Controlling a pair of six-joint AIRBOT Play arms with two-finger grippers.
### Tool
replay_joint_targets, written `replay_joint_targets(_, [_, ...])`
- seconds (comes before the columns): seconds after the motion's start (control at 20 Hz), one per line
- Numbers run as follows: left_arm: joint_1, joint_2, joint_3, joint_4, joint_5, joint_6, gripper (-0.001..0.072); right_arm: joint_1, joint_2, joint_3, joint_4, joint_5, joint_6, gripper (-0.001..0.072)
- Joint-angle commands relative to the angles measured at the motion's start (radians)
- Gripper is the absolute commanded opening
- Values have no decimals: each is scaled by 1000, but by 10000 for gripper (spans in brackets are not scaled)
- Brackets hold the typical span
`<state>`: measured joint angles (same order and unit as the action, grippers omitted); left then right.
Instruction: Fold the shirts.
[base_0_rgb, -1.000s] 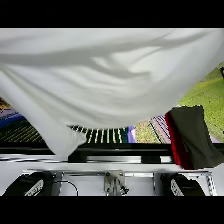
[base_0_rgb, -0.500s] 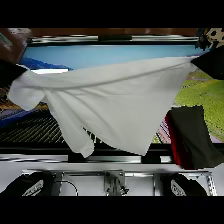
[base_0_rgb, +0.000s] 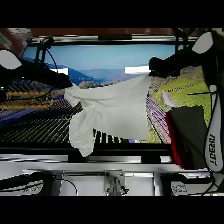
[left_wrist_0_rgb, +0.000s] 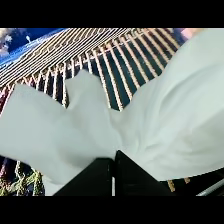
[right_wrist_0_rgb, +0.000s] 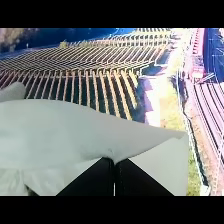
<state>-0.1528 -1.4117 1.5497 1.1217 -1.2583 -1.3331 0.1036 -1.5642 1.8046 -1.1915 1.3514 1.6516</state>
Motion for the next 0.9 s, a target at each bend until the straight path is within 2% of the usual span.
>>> replay_joint_targets(0.0, [9,-143,-3,12,-31,-55,148,12,-161,1,114,-59,45,83])
replay_joint_targets(0.05, [16,-155,-1,17,-76,-71,451,11,-172,1,181,-49,32,240])
replay_joint_targets(0.1, [27,-156,-1,29,-116,-93,713,7,-171,1,229,-37,4,585])
replay_joint_targets(0.15, [47,-153,9,42,-174,-104,716,-2,-159,4,267,-8,-26,660])
replay_joint_targets(0.25, [108,-146,45,42,-336,-105,704,-38,-114,18,256,95,-51,659])
replay_joint_targets(0.3, [145,-129,49,42,-399,-105,654,-63,-81,20,219,160,-64,659])
replay_joint_targets(0.35, [182,-103,42,40,-439,-104,523,-90,-41,20,138,240,-72,659])
replay_joint_targets(0.4, [215,-71,26,38,-454,-97,487,-111,-2,20,35,312,-85,658])
replay_joint_targets(0.45, [247,-28,-9,38,-452,-92,487,-132,40,16,-79,377,-105,612])
replay_joint_targets(0.5, [274,16,-63,37,-441,-89,492,-154,87,-2,-162,406,-136,518])
replay_joint_targets(0.6, [320,122,-253,34,-386,-79,513,-201,185,-79,-201,399,-166,518])
replay_joint_targets(0.65, [336,177,-377,18,-356,-63,536,-229,239,-146,-180,381,-174,519])
replay_joint_targets(0.85, [386,348,-870,-85,-240,26,551,-287,405,-459,-92,287,-198,520])
